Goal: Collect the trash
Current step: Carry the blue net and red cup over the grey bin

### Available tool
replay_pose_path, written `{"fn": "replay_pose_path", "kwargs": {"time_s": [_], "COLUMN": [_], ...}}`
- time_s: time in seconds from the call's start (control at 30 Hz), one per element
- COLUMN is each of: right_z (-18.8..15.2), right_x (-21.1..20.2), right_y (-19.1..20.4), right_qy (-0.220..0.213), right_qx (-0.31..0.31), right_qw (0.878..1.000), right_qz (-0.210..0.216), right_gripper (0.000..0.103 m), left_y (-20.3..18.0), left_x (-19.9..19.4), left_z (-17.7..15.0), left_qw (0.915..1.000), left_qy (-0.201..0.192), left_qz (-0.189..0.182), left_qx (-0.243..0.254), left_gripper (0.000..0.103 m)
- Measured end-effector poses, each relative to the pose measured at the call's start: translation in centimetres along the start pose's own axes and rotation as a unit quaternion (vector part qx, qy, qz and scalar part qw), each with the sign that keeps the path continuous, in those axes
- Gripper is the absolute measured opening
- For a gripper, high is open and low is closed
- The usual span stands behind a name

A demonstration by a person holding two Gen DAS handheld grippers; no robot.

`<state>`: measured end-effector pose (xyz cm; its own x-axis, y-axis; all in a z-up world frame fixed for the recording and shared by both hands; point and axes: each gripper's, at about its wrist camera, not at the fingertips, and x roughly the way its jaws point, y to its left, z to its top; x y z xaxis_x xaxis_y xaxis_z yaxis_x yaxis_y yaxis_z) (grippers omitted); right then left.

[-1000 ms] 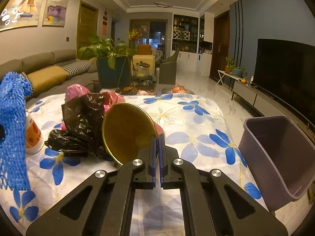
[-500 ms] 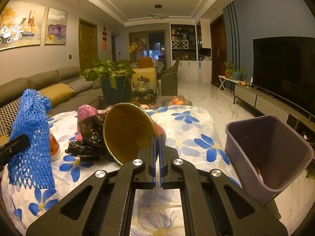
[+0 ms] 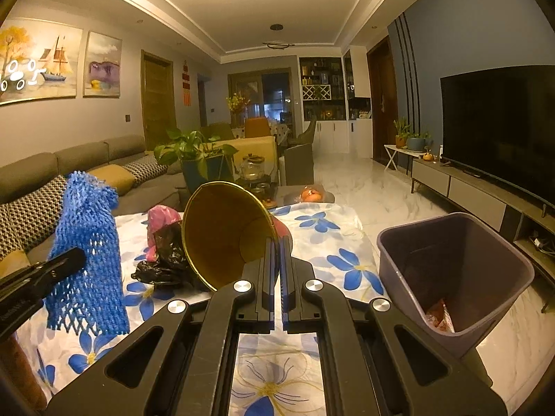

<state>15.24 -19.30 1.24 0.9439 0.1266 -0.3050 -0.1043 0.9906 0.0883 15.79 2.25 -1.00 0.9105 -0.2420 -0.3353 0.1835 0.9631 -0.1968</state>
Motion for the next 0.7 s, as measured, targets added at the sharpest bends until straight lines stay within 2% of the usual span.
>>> {"fn": "replay_pose_path", "kwargs": {"time_s": [0.7], "right_z": [0.8], "right_x": [-2.4], "right_y": [-3.9], "right_qy": [-0.025], "right_qx": [0.017], "right_qw": [0.999], "right_qz": [-0.028], "right_gripper": [0.003], "left_y": [-6.7], "left_x": [2.8], "left_z": [1.1], "left_qw": [0.9983], "left_qy": [0.005], "left_qz": [-0.034], "left_qx": [0.048], "left_gripper": [0.004]}}
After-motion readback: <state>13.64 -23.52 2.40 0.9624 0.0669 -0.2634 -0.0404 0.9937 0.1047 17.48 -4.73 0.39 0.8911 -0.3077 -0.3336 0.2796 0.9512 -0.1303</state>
